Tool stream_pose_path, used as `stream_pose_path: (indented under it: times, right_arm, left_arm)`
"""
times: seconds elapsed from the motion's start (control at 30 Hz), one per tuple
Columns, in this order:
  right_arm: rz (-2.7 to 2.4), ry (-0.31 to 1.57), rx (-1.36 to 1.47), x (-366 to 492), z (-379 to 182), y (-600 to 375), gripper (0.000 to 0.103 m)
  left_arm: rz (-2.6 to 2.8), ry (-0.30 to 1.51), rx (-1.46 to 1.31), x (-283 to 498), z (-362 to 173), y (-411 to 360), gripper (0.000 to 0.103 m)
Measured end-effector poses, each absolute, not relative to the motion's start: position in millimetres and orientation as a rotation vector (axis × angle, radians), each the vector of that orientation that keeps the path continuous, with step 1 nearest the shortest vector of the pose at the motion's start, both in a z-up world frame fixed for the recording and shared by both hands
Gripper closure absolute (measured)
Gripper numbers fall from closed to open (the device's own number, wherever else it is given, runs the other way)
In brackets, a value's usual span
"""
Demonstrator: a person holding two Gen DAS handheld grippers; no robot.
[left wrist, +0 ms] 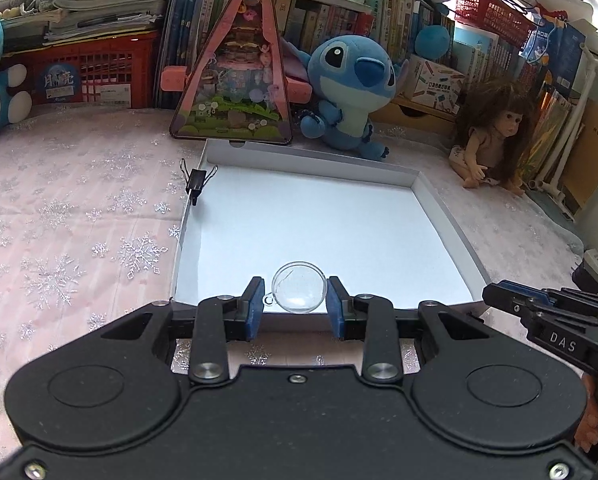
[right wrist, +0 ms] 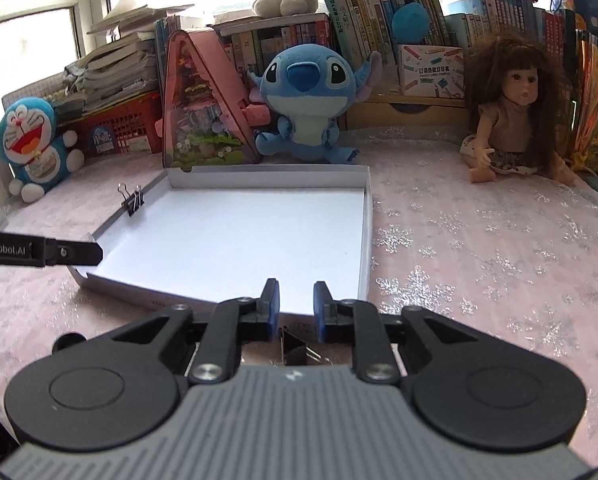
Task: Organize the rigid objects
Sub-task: 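Carry the clear cup with left gripper into the white tray while right carries the binder clip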
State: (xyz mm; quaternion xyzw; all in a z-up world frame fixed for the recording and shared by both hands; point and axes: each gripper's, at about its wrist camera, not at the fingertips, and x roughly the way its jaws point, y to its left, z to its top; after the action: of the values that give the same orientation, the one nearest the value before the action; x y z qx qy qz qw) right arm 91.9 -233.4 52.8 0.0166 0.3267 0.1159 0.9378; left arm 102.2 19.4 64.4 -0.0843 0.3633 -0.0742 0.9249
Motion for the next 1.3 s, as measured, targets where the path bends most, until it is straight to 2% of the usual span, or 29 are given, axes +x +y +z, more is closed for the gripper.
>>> stream_pose_path:
  times: [0.07, 0.1, 0.17, 0.2, 0.8, 0.83, 0.87, 0.9, 1.3]
  right_arm:
    - [0.253, 0.664, -0.003, 85, 47, -231, 0.074]
    - [0.257, 0.663, -0.018, 83, 45, -229, 0.057]
    - [0.274, 0.668, -0.037, 82, 40, -226, 0.047]
    - [0.275, 0.670, -0.045, 82, 38, -224, 0.046]
    - [0.224, 0.734, -0.122, 93, 13, -220, 0.044]
    - [0.232, 0.746, -0.118, 93, 11, -221, 0.048]
    - [0.240, 0.752, -0.112, 92, 11, -221, 0.063]
    - [0.243, 0.756, -0.113, 91, 10, -221, 0.065]
    - [0.300, 0.685, -0.092, 84, 47, -216, 0.066]
  left_arm:
    - [-0.156, 0.750, -0.169, 101, 61, 18, 0.072]
    - [-0.158, 0.752, -0.168, 101, 59, 17, 0.072]
    - [-0.161, 0.756, -0.165, 100, 57, 15, 0.072]
    - [-0.161, 0.756, -0.164, 100, 57, 15, 0.072]
    - [-0.163, 0.764, -0.150, 100, 51, 14, 0.072]
    - [-0.164, 0.766, -0.150, 101, 50, 13, 0.072]
    - [-0.165, 0.766, -0.149, 101, 50, 13, 0.072]
    - [-0.165, 0.767, -0.148, 102, 50, 13, 0.072]
    - [-0.164, 0.756, -0.157, 113, 58, 17, 0.072]
